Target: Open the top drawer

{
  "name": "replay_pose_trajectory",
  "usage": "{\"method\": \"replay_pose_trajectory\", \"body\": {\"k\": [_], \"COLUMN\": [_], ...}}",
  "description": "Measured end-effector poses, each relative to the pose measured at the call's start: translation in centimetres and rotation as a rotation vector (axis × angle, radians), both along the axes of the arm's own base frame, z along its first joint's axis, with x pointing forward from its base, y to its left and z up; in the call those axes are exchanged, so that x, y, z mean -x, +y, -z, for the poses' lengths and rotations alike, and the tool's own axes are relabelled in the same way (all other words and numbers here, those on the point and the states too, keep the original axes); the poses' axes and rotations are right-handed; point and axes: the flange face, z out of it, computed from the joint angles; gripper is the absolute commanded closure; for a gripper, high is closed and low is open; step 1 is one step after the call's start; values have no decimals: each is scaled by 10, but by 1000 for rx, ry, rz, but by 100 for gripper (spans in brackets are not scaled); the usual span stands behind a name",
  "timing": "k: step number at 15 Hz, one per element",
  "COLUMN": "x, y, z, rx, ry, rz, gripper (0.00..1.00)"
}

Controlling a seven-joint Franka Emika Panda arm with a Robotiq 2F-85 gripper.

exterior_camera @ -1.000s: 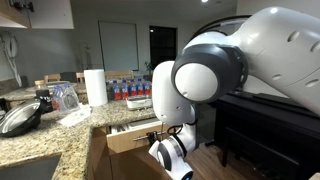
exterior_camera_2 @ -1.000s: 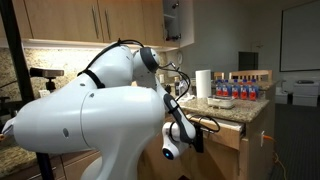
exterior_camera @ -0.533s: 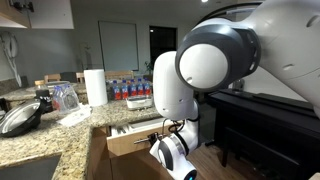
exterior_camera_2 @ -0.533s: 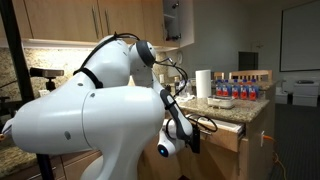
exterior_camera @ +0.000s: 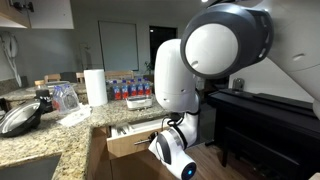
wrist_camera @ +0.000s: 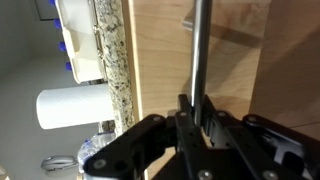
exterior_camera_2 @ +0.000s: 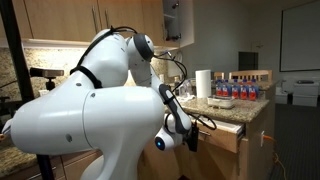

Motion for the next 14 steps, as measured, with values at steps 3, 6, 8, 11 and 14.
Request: {"method": "replay_pose_trajectory", "body": {"k": [3, 6, 8, 11, 14], "x": [1, 6, 10, 17, 21], "y": [1, 2, 3, 3, 4], "z": [-5, -8, -11, -14, -17], "rx": [-5, -7, -5, -5, -6], "ry": [32, 57, 71, 94, 115], "rz": [9, 12, 12, 12, 15], "gripper": [91, 91, 91, 91, 91]}}
